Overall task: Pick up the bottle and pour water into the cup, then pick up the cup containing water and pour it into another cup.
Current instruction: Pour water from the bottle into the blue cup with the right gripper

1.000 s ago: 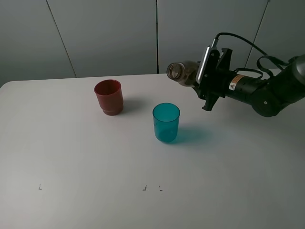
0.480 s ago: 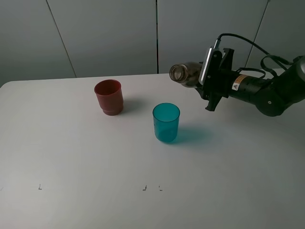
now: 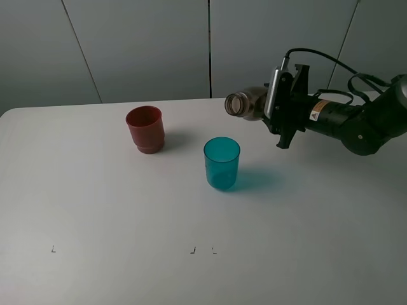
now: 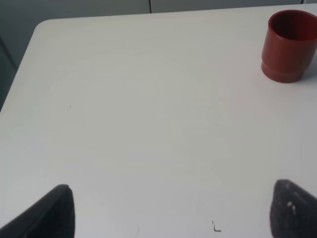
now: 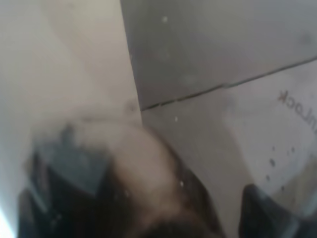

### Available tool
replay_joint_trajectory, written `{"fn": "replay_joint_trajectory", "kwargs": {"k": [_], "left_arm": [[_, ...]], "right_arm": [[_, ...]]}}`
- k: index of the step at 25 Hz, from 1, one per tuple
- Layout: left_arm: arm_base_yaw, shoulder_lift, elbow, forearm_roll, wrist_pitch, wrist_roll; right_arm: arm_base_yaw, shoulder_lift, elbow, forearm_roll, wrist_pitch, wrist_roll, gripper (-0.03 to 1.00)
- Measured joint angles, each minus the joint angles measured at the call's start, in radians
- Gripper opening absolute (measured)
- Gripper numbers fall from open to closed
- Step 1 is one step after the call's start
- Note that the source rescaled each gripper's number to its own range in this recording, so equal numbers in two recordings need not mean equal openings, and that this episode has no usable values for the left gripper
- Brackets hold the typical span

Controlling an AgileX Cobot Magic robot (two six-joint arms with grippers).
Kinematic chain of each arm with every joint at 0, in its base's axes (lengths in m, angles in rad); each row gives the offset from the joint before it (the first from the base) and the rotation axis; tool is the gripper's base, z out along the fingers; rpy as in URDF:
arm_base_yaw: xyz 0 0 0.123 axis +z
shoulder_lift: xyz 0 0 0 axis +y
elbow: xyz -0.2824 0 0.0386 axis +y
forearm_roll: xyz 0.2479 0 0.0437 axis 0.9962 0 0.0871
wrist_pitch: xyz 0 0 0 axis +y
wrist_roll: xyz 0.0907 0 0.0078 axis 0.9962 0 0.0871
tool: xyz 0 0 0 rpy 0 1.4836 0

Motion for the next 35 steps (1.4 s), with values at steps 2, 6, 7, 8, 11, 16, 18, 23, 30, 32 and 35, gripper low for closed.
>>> {"fn": "replay_joint_trajectory", "kwargs": {"k": [2,6,7,8,11,16,18,23,30,32,35], "left_arm": [[0.000,0.000,0.000,0.000,0.000,0.000],[0.000,0.000,0.000,0.000,0.000,0.000],[0.000,0.000,0.000,0.000,0.000,0.000],[0.000,0.000,0.000,0.000,0.000,0.000],[0.000,0.000,0.000,0.000,0.000,0.000],[0.000,0.000,0.000,0.000,0.000,0.000],[0.000,0.000,0.000,0.000,0.000,0.000],[0.000,0.000,0.000,0.000,0.000,0.000],[0.000,0.000,0.000,0.000,0.000,0.000],[0.000,0.000,0.000,0.000,0.000,0.000],[0.000,0.000,0.000,0.000,0.000,0.000]], "right_arm": [[0.000,0.000,0.000,0.000,0.000,-0.026,0.00],[0.000,0.000,0.000,-0.001,0.000,-0.077,0.00],[0.000,0.000,0.000,-0.001,0.000,-0.083,0.00],[0.000,0.000,0.000,-0.001,0.000,-0.086,0.00],[0.000,0.000,0.000,-0.001,0.000,-0.117,0.00],[0.000,0.000,0.000,-0.001,0.000,-0.148,0.00],[0.000,0.000,0.000,-0.005,0.000,-0.165,0.00],[0.000,0.000,0.000,-0.019,0.000,-0.209,0.00],[0.000,0.000,0.000,-0.019,0.000,-0.228,0.00],[0.000,0.000,0.000,-0.024,0.000,-0.228,0.00],[0.000,0.000,0.000,-0.026,0.000,-0.228,0.00]]}}
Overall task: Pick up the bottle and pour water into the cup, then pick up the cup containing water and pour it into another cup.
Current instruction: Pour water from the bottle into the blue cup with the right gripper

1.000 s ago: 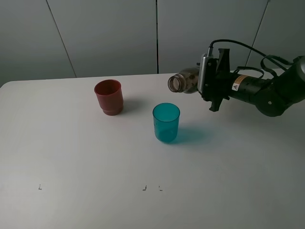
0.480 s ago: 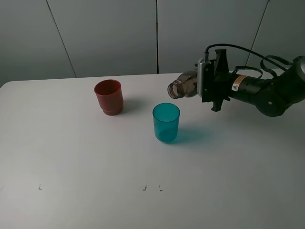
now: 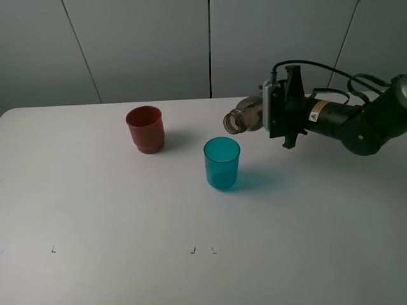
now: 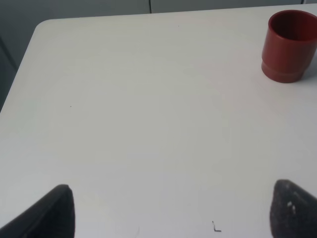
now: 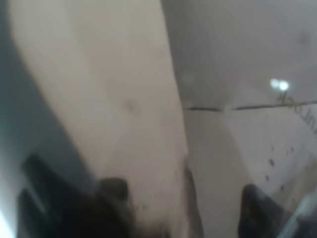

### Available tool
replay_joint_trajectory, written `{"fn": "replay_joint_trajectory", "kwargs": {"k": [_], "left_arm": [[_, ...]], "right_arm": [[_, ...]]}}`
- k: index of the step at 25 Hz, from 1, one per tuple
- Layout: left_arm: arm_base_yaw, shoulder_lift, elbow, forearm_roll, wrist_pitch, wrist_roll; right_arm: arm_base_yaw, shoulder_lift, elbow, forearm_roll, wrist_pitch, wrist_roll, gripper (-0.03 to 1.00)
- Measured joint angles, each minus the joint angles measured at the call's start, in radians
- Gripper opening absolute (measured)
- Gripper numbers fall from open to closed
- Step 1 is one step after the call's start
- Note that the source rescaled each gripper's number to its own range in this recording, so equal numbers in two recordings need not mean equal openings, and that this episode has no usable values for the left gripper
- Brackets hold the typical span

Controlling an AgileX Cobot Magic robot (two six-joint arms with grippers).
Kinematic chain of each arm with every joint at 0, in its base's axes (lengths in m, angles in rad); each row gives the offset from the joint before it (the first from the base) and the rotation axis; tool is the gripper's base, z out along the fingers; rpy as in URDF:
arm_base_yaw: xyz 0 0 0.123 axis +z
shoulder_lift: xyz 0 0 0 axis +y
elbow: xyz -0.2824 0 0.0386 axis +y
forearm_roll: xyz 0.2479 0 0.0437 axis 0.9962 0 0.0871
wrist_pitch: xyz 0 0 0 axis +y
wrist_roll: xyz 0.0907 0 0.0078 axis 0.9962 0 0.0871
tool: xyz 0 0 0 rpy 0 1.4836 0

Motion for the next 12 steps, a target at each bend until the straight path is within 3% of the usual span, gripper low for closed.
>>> {"fn": "replay_joint_trajectory", "kwargs": {"k": [12], "left_arm": [[0.000,0.000,0.000,0.000,0.000,0.000]], "right_arm": [[0.000,0.000,0.000,-0.037,0.000,-0.004,0.00]]}}
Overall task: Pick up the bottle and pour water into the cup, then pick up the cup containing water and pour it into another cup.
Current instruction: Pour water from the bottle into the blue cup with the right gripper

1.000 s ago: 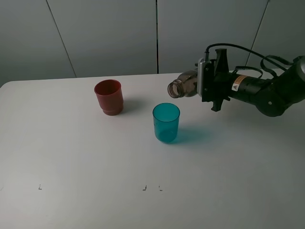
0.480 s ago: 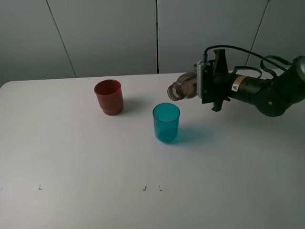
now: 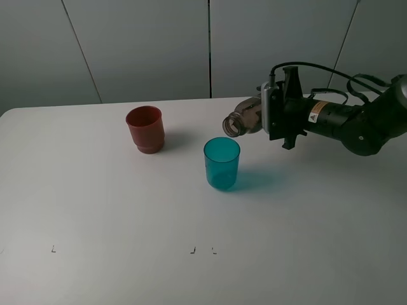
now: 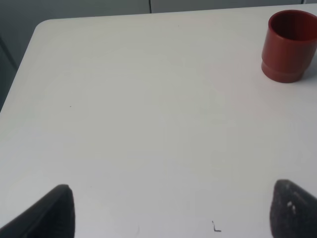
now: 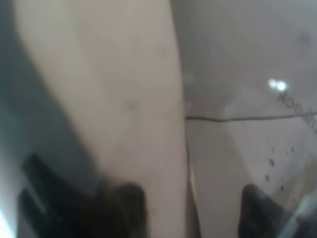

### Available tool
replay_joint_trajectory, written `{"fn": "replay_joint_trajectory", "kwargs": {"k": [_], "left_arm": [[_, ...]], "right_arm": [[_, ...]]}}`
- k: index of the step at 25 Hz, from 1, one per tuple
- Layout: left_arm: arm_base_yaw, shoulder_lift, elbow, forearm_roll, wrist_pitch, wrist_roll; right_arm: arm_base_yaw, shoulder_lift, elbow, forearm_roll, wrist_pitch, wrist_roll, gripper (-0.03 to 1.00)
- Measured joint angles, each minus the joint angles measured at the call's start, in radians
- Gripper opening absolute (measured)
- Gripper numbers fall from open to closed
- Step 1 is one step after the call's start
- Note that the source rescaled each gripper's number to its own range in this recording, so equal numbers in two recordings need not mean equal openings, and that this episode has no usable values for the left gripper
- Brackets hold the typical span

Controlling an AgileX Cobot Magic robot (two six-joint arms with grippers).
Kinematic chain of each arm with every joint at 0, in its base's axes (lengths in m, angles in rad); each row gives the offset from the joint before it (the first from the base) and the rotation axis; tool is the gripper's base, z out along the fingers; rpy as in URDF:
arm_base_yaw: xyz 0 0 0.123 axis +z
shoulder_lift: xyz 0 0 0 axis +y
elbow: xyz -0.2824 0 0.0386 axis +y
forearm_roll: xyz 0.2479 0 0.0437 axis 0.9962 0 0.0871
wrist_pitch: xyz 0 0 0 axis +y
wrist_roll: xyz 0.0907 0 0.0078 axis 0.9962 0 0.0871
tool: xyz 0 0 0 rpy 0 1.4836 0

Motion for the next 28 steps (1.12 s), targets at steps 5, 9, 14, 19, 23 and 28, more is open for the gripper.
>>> {"fn": "replay_joint_trajectory", "kwargs": {"k": [5,9,14,19,23,28], "left_arm": [[0.000,0.000,0.000,0.000,0.000,0.000],[0.000,0.000,0.000,0.000,0.000,0.000],[0.000,0.000,0.000,0.000,0.000,0.000],[0.000,0.000,0.000,0.000,0.000,0.000],[0.000,0.000,0.000,0.000,0.000,0.007],[0.000,0.000,0.000,0.000,0.000,0.000]], "right_arm": [[0.000,0.000,0.000,-0.012,0.000,-0.002,0.00],[0.000,0.000,0.000,-0.012,0.000,-0.015,0.00],[0.000,0.000,0.000,-0.012,0.000,-0.018,0.00],[0.000,0.000,0.000,-0.012,0.000,-0.020,0.00],[0.000,0.000,0.000,-0.012,0.000,-0.022,0.00],[0.019,0.000,0.000,0.009,0.000,-0.022,0.00]]}}
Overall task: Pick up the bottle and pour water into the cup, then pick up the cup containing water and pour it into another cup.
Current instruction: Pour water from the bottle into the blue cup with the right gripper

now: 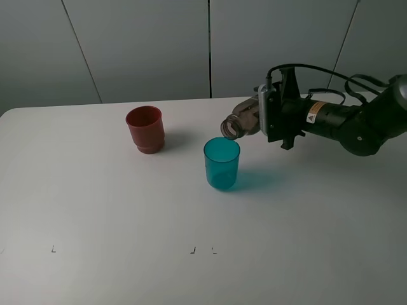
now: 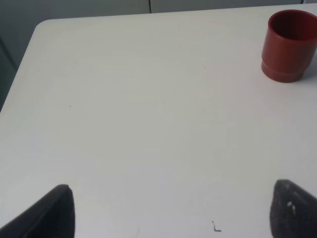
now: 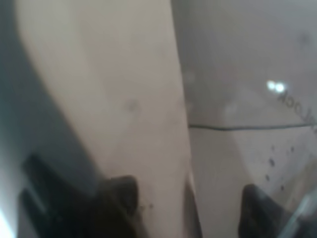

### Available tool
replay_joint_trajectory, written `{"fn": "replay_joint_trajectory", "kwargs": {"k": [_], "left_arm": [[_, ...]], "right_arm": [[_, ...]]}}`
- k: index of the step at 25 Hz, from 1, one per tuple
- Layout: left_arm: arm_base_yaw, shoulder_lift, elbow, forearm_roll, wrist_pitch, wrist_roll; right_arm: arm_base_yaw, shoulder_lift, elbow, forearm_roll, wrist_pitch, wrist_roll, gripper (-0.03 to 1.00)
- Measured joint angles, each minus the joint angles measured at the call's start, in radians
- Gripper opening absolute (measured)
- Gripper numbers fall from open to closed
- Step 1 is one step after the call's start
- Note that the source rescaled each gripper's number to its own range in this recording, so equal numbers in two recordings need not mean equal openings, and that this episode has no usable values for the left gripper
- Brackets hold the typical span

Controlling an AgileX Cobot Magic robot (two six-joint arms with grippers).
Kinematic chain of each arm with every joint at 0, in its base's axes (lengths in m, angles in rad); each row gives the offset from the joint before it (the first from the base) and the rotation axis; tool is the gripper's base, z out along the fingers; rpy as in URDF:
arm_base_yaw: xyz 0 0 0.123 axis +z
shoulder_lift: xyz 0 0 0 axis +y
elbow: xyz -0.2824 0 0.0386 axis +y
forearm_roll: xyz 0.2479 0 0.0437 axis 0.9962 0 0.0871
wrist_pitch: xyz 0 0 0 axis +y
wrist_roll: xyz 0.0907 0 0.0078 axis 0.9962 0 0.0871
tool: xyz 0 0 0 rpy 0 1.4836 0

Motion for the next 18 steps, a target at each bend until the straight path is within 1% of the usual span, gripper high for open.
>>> {"fn": "replay_joint_trajectory", "kwargs": {"k": [3,9,18], "left_arm": [[0.000,0.000,0.000,0.000,0.000,0.007],[0.000,0.000,0.000,0.000,0.000,0.007],[0.000,0.000,0.000,0.000,0.000,0.007]], "right_arm": [[0.006,0.000,0.000,0.004,-0.002,-0.003,0.00],[0.005,0.000,0.000,0.004,-0.002,-0.054,0.00],[0.005,0.000,0.000,0.008,-0.002,-0.071,0.00]]}}
